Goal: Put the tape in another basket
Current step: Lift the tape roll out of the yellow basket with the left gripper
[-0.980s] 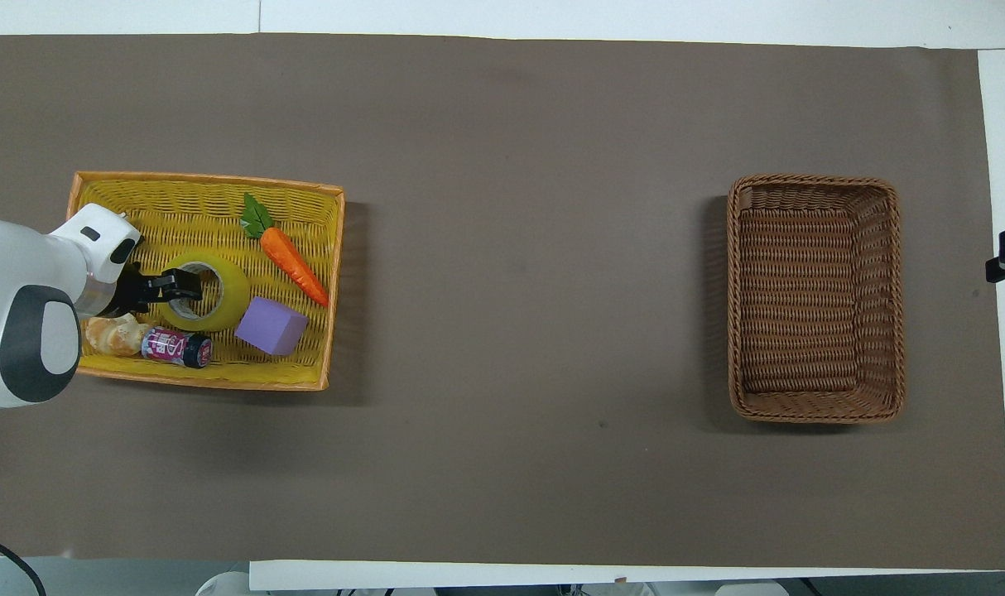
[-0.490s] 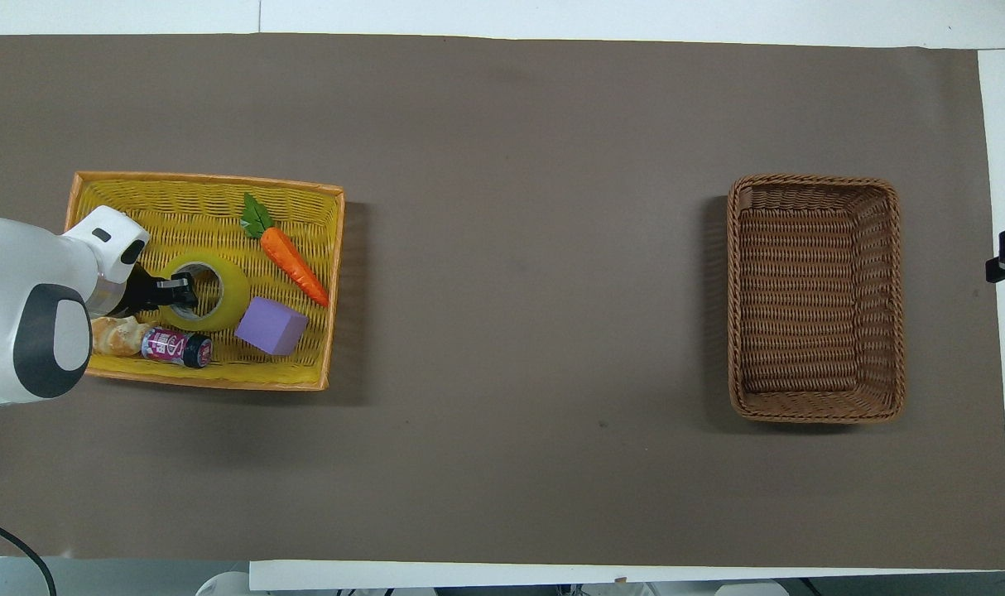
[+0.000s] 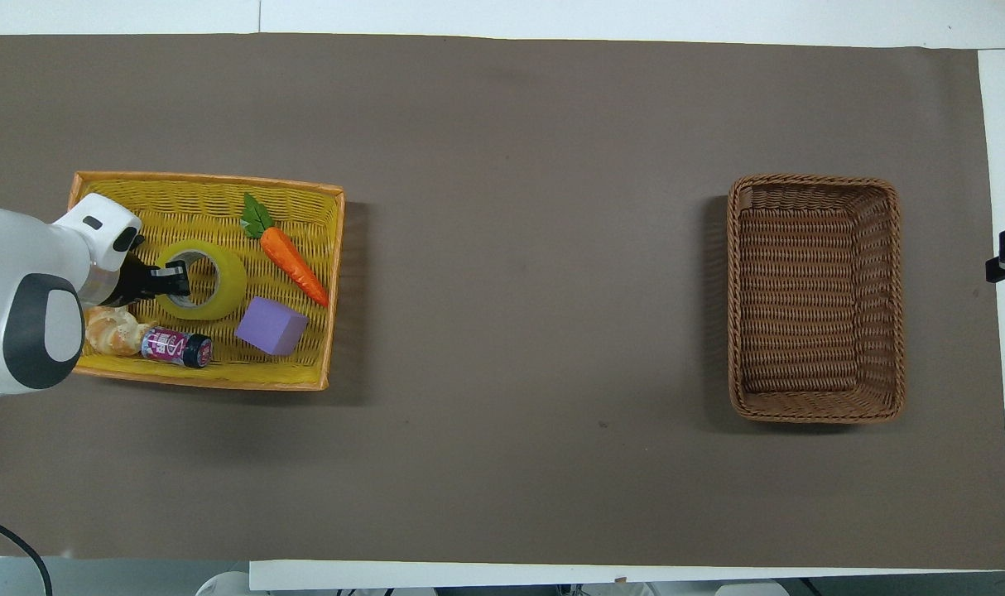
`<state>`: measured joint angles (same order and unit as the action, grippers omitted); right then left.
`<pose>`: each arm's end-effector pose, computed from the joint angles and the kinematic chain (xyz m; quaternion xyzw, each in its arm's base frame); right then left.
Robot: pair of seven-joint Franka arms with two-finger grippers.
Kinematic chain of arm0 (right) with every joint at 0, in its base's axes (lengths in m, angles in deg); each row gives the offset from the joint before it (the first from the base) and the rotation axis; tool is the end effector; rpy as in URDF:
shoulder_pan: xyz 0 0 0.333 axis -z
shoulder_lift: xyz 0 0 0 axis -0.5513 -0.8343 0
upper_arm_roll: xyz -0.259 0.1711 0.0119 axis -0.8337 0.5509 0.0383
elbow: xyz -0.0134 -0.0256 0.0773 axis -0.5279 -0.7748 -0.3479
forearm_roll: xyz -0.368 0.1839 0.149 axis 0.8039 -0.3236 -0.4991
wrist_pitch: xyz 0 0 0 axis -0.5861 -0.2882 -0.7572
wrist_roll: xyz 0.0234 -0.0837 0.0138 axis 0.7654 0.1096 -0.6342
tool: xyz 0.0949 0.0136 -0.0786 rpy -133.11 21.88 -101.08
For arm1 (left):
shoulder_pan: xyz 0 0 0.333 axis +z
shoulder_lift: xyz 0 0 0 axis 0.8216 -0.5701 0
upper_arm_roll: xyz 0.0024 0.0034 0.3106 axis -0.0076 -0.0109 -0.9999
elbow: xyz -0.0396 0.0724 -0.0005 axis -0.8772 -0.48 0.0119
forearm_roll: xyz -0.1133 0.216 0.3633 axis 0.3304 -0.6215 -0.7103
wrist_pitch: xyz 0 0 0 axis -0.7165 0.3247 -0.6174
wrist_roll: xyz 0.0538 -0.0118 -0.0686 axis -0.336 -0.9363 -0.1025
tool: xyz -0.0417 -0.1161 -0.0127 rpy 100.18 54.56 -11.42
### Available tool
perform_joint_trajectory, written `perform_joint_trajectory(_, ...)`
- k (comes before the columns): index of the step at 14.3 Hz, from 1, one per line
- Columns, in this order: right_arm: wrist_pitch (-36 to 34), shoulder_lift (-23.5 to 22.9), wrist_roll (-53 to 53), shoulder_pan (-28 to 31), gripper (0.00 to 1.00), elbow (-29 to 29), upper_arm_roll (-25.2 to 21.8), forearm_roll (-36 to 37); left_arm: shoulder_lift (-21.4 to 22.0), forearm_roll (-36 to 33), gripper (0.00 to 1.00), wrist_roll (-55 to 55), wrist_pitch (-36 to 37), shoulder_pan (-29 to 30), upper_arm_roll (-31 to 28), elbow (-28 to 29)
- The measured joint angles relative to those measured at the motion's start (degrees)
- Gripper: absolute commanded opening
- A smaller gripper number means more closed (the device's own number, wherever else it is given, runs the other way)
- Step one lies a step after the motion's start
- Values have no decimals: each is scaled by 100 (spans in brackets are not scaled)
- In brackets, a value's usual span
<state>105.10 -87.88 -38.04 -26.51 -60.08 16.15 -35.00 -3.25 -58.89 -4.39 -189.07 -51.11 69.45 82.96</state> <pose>0.5629 -0.1166 0.5876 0.9878 -0.1198 -0.0988 0.0120 0.5701 -0.0208 0.2922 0.9971 0.0709 0.0035 0.0260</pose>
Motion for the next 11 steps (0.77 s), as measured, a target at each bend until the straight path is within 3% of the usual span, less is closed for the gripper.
perform_joint_trajectory(4,0,0,0,0,100,0,0,0,2,142,0,-312,981,2,-1,-1144)
perform_joint_trajectory(6,0,0,0,0,100,0,0,0,1,203,0,-723,1245,-81,30,-1440)
perform_joint_trajectory(11,0,0,0,0,100,0,0,0,-35,278,0,-2875,1222,-1548,124,-1512)
